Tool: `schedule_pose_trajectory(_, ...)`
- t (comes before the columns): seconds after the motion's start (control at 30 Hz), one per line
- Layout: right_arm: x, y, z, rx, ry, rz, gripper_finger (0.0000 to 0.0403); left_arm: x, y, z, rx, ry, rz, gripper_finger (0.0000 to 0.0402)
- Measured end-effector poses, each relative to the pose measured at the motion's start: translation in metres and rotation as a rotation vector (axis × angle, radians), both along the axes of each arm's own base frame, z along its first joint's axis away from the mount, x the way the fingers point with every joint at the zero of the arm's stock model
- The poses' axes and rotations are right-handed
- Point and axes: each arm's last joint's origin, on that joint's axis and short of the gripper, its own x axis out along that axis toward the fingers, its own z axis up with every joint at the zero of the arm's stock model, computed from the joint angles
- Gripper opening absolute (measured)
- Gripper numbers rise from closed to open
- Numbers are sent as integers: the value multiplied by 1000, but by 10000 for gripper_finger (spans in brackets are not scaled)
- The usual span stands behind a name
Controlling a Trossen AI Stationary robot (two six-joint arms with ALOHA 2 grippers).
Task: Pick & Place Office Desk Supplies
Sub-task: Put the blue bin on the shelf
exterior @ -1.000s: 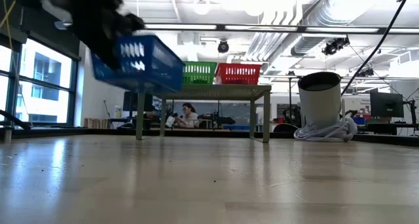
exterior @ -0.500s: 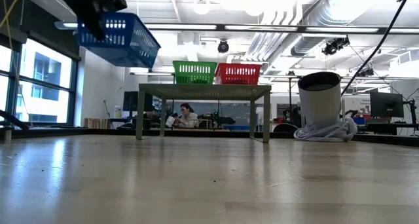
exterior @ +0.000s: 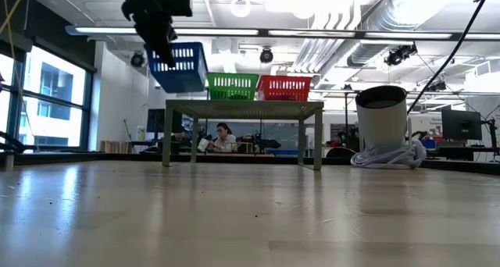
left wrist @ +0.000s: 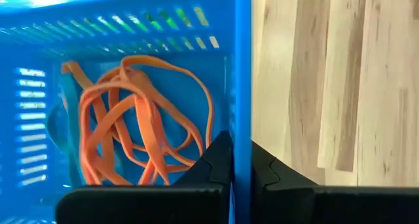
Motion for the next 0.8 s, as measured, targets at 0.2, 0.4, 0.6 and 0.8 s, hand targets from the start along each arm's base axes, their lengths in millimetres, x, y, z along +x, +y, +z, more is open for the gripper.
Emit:
schedule_pose_trajectory(0.2, 0, 0, 0, 4, -5, 0, 192, 7, 19, -12, -9, 38, 24, 1)
schedule_pose_trajectory(0.4, 0, 0, 0, 6, -5, -2, 192, 21, 23, -27, -17, 105, -19, 1)
schedule_pose_trajectory(0.6, 0, 0, 0, 7, -5, -2, 192, 27, 20, -32, 11, 135, -68, 1)
schedule_pose_trajectory(0.8, 0, 0, 0, 6, -5, -2, 192, 27, 20, -31, 64, 154, -78, 1)
